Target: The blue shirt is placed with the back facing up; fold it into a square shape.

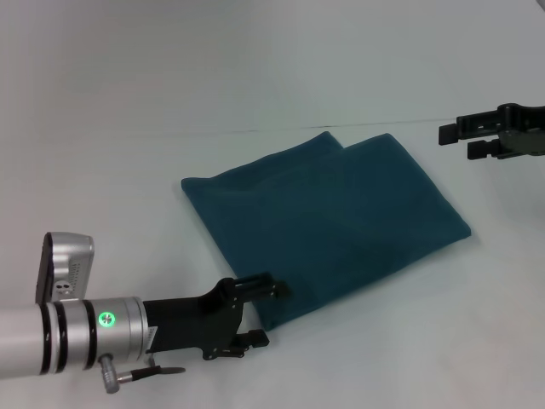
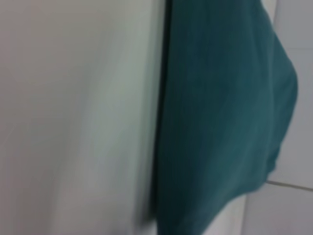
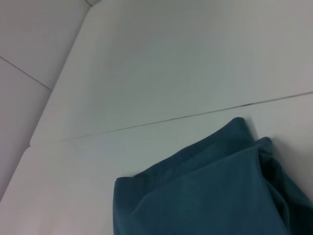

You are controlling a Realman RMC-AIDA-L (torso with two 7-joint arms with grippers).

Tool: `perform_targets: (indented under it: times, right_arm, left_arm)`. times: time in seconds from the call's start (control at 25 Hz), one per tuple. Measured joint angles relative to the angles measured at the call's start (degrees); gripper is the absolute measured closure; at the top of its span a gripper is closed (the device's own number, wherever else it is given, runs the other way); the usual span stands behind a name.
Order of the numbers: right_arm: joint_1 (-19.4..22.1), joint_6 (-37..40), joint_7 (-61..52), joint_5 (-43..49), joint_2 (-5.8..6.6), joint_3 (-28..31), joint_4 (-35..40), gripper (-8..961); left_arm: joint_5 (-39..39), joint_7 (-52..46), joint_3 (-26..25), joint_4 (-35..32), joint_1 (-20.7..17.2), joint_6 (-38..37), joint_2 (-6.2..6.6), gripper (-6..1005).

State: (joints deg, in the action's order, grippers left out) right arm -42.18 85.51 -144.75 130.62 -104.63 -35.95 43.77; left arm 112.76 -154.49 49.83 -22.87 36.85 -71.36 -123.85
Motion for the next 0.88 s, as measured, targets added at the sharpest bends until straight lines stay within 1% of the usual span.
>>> perform_targets:
  times: [0.32,0.48,0.64,0.88]
  right_arm:
    - [0.11,-0.24,0.35,-0.02,0.04,0.21,-0.1,147]
    - [0.14,-0.28,0.35,-0.02,0.04,0.27,-0.21,147]
    - [0.16,-0.35,0.35,-0.06,0.0,0.28,-0.33,147]
    - [0.17,-0.36,0.35,-0.1,-0.03,1.08,-0.4,147]
  left_arm:
    - [-0.04,0.27,1.17,1.56,0.76,4.12,-0.04,76]
    - [-0.19,0.88,1.17,2.57,1.66,5.36,-0.14,77]
    - [-0.47,1.61,1.2,3.93,3.36,7.03,-0.32,76]
    - [-0.32,1.97,1.24,4.38,3.92,7.09,-0.35,173]
